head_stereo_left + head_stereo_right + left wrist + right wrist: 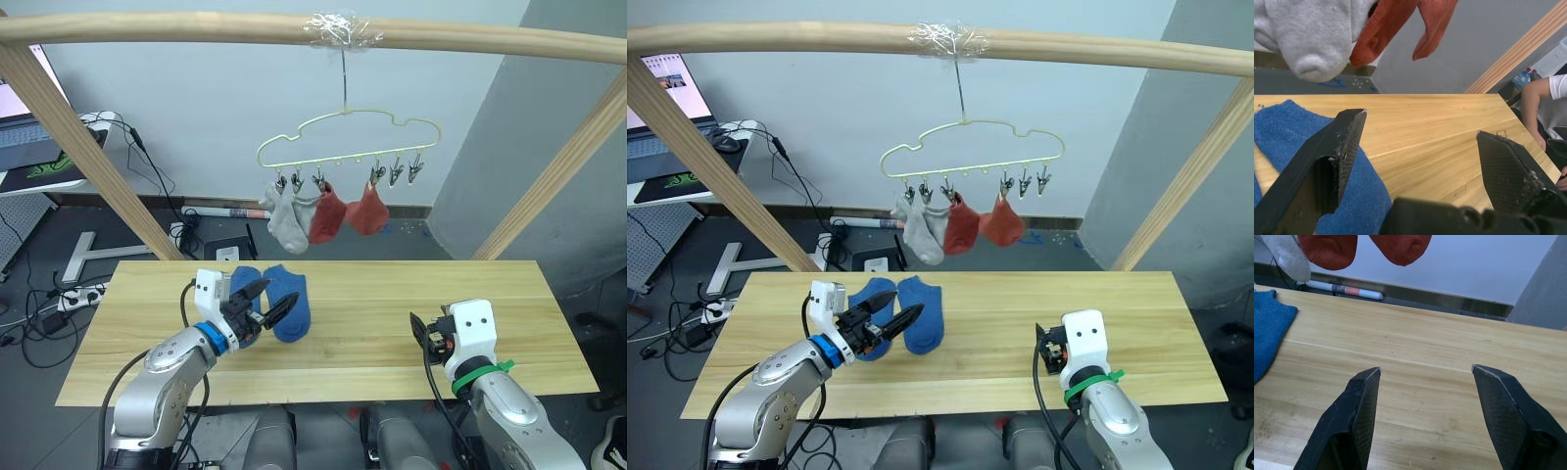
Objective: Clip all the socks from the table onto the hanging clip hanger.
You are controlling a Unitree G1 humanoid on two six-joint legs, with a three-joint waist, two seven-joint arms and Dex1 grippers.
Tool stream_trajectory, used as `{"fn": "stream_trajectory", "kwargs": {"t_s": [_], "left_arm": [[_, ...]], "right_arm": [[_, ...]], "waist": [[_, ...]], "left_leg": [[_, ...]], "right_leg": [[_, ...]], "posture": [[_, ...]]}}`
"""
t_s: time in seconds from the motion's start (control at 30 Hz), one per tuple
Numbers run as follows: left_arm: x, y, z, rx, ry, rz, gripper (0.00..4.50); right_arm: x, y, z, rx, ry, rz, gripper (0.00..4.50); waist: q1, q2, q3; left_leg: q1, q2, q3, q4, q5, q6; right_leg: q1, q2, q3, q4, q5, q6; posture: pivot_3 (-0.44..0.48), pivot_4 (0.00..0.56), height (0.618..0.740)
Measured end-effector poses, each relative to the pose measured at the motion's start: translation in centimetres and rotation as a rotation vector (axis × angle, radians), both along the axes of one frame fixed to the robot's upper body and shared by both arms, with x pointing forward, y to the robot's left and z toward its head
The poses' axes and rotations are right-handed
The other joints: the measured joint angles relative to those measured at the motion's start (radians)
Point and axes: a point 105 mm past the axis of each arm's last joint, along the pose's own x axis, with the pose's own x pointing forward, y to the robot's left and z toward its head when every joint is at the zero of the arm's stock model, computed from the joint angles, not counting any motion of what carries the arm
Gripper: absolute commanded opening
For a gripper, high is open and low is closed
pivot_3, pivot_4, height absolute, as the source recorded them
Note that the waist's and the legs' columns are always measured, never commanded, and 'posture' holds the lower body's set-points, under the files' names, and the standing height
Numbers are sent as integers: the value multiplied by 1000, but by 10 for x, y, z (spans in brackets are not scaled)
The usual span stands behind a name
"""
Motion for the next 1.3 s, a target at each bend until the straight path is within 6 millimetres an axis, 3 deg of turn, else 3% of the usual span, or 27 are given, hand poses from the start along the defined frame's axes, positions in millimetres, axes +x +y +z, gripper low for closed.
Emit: {"fn": "stream_trajectory", "kwargs": {"t_s": [0.83,0.9,1.3], "left_arm": [[0,1,1,4,11,-10,4105],[0,1,0,4,14,-11,4131],[-1,-1,4,5,2,-16,4131]], "right_arm": [[-3,1,-1,12,19,-8,3099],[-4,1,-2,13,24,-10,2741],[-5,1,-4,14,40,-12,2741]], "waist": [[0,0,0],[0,0,0],[0,0,0]], "left_leg": [[-3,0,0,-2,0,-1],[-3,0,0,-2,-1,-1],[-3,0,1,-2,-1,-2]], "right_leg": [[-3,-1,0,-3,0,0],[-3,-1,0,-3,0,0],[-3,-2,-1,-5,0,0]], "posture": [[24,195,740],[24,195,740],[24,194,740]]}}
